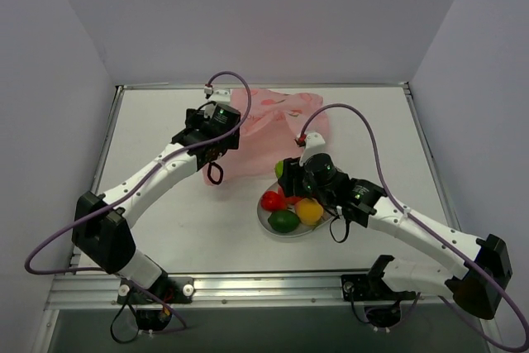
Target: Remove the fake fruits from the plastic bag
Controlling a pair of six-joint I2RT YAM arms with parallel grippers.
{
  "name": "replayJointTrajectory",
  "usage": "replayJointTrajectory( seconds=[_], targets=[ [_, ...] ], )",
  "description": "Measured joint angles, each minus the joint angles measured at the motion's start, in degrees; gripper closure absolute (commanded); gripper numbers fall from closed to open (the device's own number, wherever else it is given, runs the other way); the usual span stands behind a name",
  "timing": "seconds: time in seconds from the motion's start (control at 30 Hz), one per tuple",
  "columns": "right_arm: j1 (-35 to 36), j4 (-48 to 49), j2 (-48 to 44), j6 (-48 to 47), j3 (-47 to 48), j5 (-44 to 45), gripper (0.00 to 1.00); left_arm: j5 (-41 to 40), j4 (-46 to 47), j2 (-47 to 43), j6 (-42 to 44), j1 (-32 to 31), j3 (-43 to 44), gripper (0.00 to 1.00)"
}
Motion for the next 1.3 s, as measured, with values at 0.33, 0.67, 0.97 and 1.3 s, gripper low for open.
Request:
replayJointTrajectory(
  seconds=[0.33, 0.67, 0.97, 1.3],
  targets=[
    [4.0, -4.5, -2.3, 1.2, -5.2, 0.3, 0.73, -0.7, 0.5, -3.1, 0.0, 0.0, -0.7, 0.12],
    [5.2, -5.8, -1.5, 1.3, -7.3, 2.0, 0.68, -1.0, 0.6, -8.6, 0.0, 0.0, -1.8, 0.11],
    [6.5, -5.8, 3.1, 1.3, -7.2, 4.0, 0.56, -1.2, 0.7, -8.9, 0.0, 0.0, -1.8, 0.11],
    [6.8, -5.8, 3.7, 1.3, -7.2, 5.4, 0.41, 0.0, 0.9, -9.2, 0.0, 0.0, -1.8, 0.11]
  ],
)
